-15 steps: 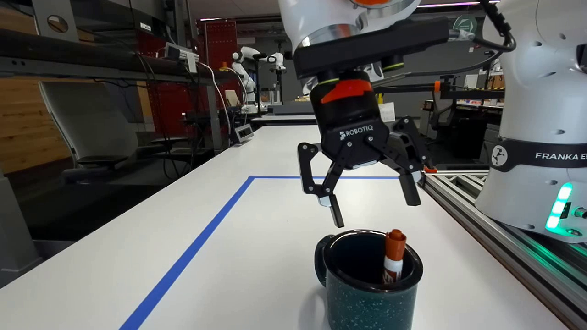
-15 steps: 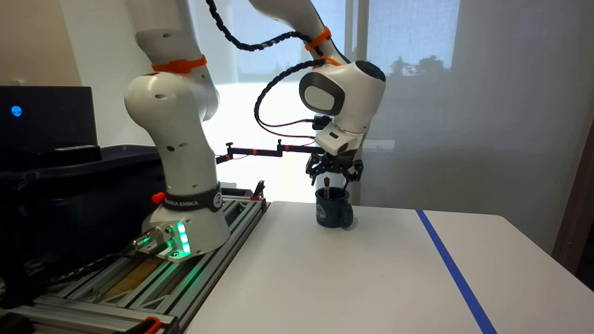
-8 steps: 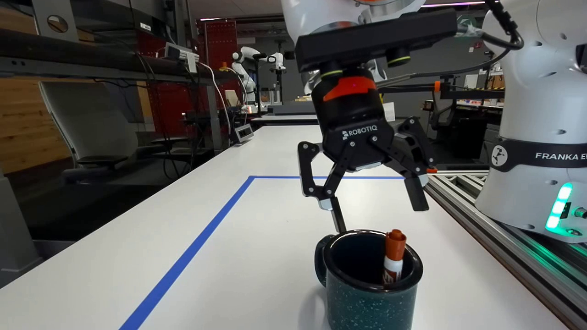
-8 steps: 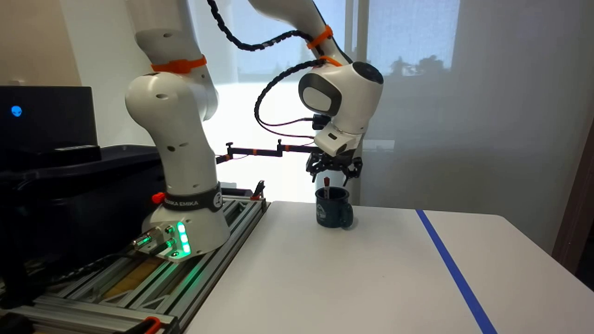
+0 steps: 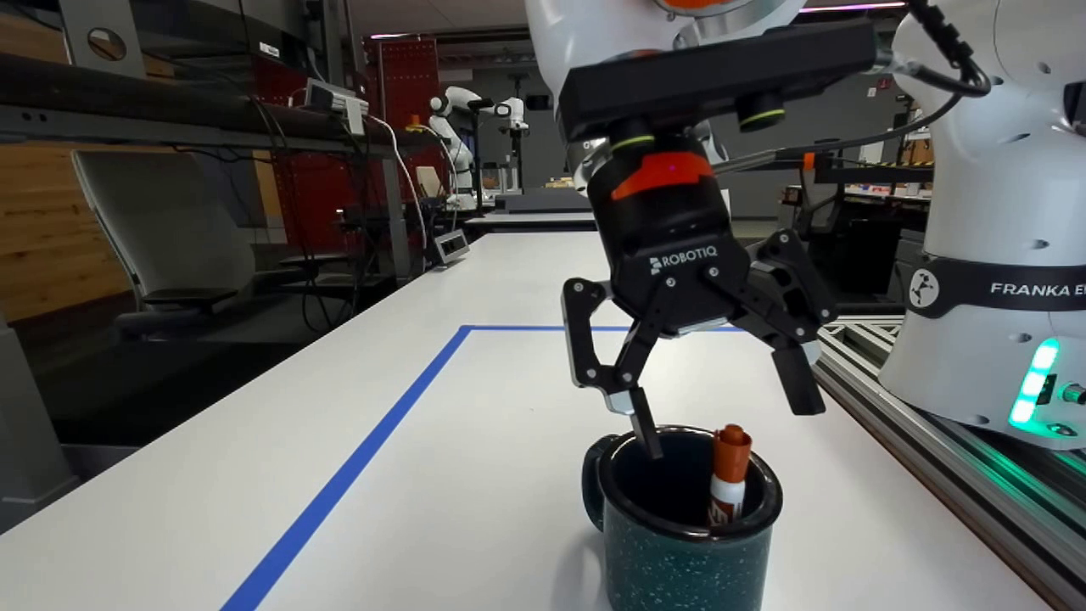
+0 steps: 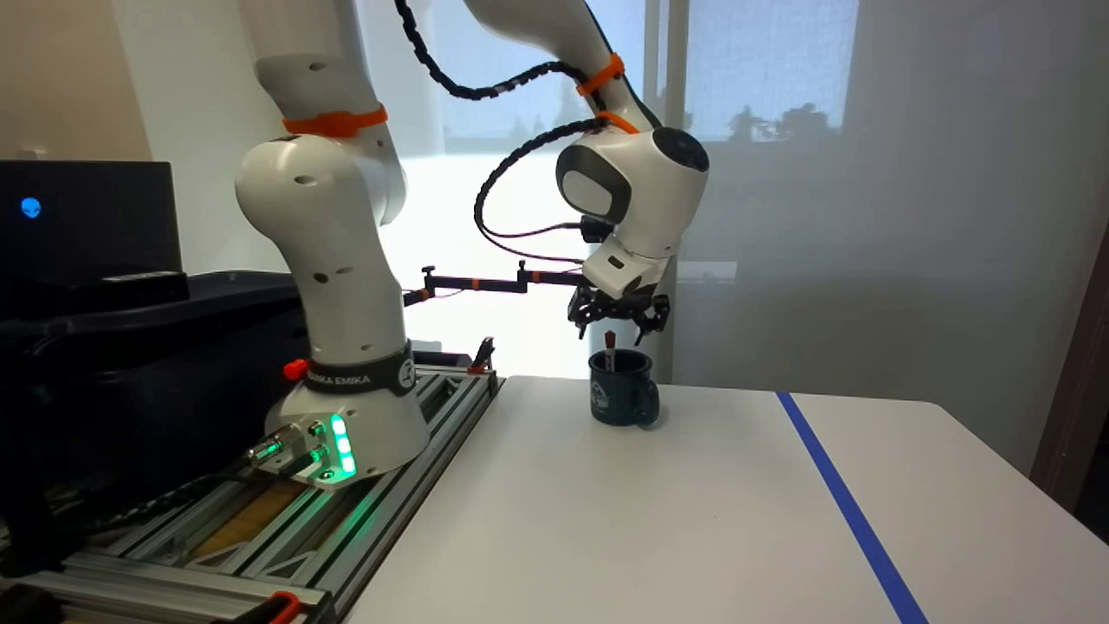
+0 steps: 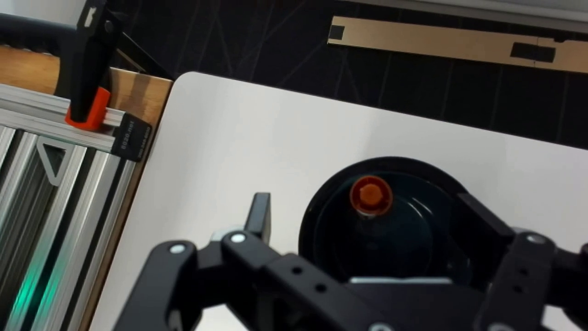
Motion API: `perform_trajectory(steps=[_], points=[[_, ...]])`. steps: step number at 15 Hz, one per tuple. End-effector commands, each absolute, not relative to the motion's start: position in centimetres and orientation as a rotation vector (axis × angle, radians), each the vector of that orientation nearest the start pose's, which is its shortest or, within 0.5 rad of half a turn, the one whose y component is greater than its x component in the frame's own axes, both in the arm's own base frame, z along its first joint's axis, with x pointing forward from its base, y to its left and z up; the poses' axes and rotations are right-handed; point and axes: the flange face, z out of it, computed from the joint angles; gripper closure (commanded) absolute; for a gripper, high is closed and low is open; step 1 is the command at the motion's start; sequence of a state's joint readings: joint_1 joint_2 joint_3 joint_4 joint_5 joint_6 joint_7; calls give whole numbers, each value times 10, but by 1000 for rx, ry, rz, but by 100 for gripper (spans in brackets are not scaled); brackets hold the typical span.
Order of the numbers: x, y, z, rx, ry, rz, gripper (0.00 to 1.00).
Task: Put the marker on the table
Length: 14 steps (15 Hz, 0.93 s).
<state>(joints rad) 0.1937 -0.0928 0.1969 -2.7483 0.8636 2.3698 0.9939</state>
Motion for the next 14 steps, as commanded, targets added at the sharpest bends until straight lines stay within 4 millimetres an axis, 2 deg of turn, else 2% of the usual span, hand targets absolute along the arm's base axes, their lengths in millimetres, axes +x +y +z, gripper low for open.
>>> perform_trajectory(steps=[1, 5, 6, 10, 14], points=[[330, 150, 223, -2230, 1729, 757, 0], [329, 150, 220, -2230, 1723, 768, 0], [329, 150, 220, -2233, 1719, 769, 19], [329, 151, 220, -2234, 1704, 774, 52], [330, 150, 221, -2235, 1691, 771, 81]])
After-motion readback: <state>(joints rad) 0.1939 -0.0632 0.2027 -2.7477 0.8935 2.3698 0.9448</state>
